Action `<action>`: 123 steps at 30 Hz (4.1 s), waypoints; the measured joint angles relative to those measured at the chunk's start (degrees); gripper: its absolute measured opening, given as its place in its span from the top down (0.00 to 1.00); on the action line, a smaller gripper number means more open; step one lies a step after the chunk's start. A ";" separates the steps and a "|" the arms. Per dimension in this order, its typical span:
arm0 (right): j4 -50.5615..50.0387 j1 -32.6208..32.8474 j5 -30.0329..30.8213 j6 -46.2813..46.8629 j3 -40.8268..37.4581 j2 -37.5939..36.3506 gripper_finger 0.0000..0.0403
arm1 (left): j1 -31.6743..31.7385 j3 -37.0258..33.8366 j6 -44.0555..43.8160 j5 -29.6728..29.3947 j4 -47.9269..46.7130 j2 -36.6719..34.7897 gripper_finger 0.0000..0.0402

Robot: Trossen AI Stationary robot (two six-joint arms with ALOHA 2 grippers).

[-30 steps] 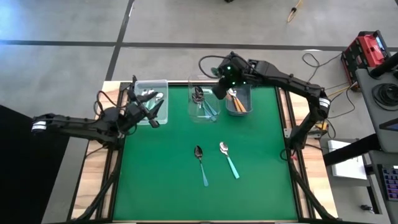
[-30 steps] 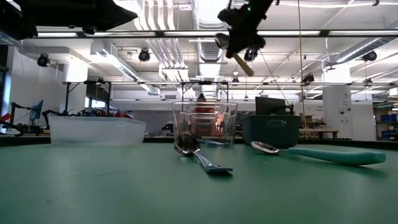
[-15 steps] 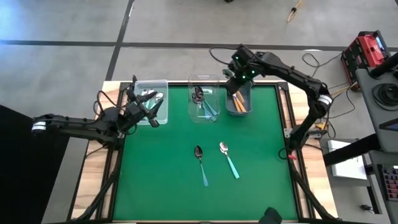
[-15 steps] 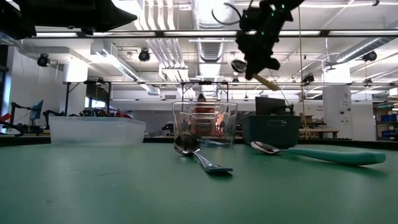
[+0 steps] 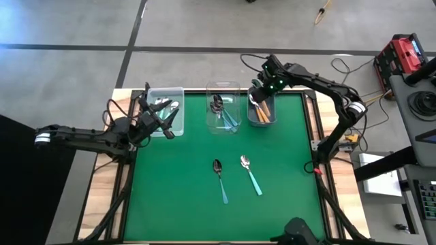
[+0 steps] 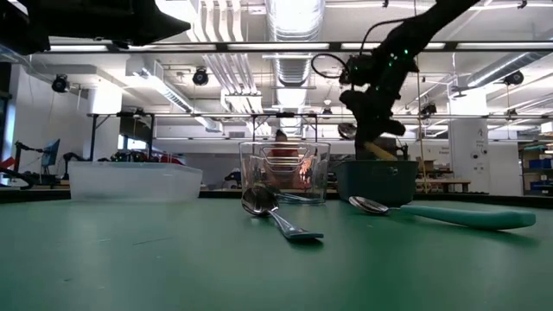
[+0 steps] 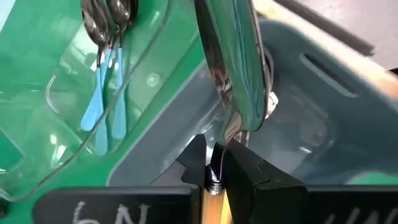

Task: Sort silverware by color (type)
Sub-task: Put the yellow spoon into the blue bin, then put the green spoon into the white bin

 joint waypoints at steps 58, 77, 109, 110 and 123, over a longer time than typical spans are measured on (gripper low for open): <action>24.08 -2.85 -6.86 4.20 -17.89 0.00 0.93 | -0.01 0.02 0.01 -0.02 0.09 0.02 0.56; 25.85 -2.83 -5.19 4.06 -17.89 -0.02 0.89 | 0.00 0.04 0.51 -0.02 0.09 0.02 0.56; 25.28 -2.72 -5.79 7.58 -17.91 -0.38 0.66 | -0.01 0.04 0.63 -0.04 0.09 0.02 0.56; 25.28 -2.72 -5.79 7.81 -17.90 -0.53 0.66 | -0.01 0.04 0.63 -0.04 0.09 0.02 0.56; 25.30 -1.21 -5.34 9.36 -17.91 -6.87 0.69 | -0.02 0.04 0.63 -0.04 0.09 0.02 0.56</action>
